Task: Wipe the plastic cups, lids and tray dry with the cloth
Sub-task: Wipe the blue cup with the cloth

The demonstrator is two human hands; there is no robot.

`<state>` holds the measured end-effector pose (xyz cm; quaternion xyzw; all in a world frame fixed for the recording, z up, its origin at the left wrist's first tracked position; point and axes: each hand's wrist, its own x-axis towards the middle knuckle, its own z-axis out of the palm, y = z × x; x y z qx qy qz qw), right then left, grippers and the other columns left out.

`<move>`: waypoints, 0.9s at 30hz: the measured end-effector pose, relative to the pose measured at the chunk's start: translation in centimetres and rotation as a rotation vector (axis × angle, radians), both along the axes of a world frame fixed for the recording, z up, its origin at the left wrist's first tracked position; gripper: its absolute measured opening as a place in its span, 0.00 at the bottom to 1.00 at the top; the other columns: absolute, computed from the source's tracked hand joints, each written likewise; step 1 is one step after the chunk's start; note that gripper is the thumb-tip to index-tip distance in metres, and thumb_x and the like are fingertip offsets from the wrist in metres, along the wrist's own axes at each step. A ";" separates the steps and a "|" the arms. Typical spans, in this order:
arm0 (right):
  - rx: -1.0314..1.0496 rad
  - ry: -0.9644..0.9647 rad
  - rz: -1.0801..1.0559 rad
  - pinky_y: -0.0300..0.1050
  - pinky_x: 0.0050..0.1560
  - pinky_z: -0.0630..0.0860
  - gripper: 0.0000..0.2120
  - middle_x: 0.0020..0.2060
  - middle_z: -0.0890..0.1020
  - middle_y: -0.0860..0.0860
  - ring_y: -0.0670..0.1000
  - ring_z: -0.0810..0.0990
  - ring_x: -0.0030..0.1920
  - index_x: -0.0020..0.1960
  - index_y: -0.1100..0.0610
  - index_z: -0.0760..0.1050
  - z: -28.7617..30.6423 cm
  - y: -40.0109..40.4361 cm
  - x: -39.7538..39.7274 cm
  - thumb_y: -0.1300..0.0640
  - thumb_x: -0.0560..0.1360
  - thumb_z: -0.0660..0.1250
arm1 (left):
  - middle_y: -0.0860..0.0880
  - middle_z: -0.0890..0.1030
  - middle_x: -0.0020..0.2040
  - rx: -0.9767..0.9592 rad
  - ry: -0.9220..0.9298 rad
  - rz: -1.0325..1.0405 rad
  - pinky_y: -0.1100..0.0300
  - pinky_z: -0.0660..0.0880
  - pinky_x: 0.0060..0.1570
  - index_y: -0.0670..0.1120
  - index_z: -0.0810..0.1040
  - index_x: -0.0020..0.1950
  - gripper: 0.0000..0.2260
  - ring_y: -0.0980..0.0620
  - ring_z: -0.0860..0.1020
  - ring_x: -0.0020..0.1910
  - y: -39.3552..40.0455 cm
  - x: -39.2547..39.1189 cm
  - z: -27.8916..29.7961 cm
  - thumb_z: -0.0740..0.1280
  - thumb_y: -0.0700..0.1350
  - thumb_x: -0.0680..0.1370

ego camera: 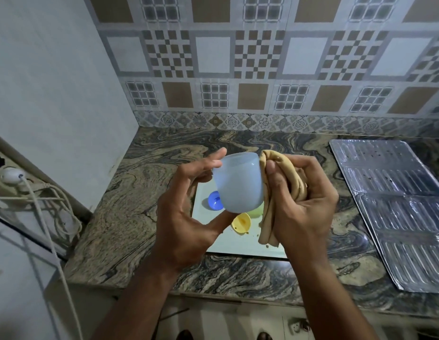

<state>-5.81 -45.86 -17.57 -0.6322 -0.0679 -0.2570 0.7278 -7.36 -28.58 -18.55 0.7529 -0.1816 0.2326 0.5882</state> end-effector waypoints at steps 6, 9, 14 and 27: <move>0.078 0.002 -0.016 0.40 0.43 0.79 0.06 0.42 0.86 0.48 0.44 0.84 0.41 0.51 0.53 0.80 -0.9 0.3 -0.7 0.52 0.79 0.74 | 0.42 0.76 0.73 -0.066 0.029 0.024 0.43 0.79 0.64 0.48 0.71 0.71 0.35 0.44 0.79 0.69 -0.8 0.0 -0.3 0.78 0.27 0.69; 0.050 -0.037 -0.058 0.43 0.45 0.80 0.05 0.44 0.87 0.46 0.46 0.85 0.42 0.52 0.50 0.80 -0.9 0.6 -0.9 0.52 0.79 0.75 | 0.45 0.78 0.71 -0.122 0.093 -0.046 0.49 0.77 0.65 0.45 0.69 0.73 0.37 0.44 0.79 0.70 -1.3 -0.7 -0.4 0.77 0.27 0.68; -0.016 -0.074 0.001 0.31 0.45 0.79 0.07 0.46 0.88 0.39 0.38 0.86 0.44 0.53 0.57 0.80 -0.7 1.1 -1.6 0.61 0.77 0.74 | 0.45 0.84 0.64 -0.379 0.253 -0.047 0.50 0.82 0.59 0.47 0.71 0.68 0.32 0.44 0.82 0.65 -2.4 -1.3 0.0 0.80 0.43 0.68; 0.148 0.243 0.286 0.43 0.35 0.79 0.06 0.35 0.83 0.46 0.44 0.79 0.33 0.48 0.55 0.82 0.0 0.3 0.5 0.53 0.77 0.76 | 0.38 0.78 0.72 -0.886 0.604 -0.296 0.53 0.79 0.63 0.40 0.70 0.77 0.45 0.43 0.79 0.69 -2.1 0.2 0.7 0.82 0.60 0.68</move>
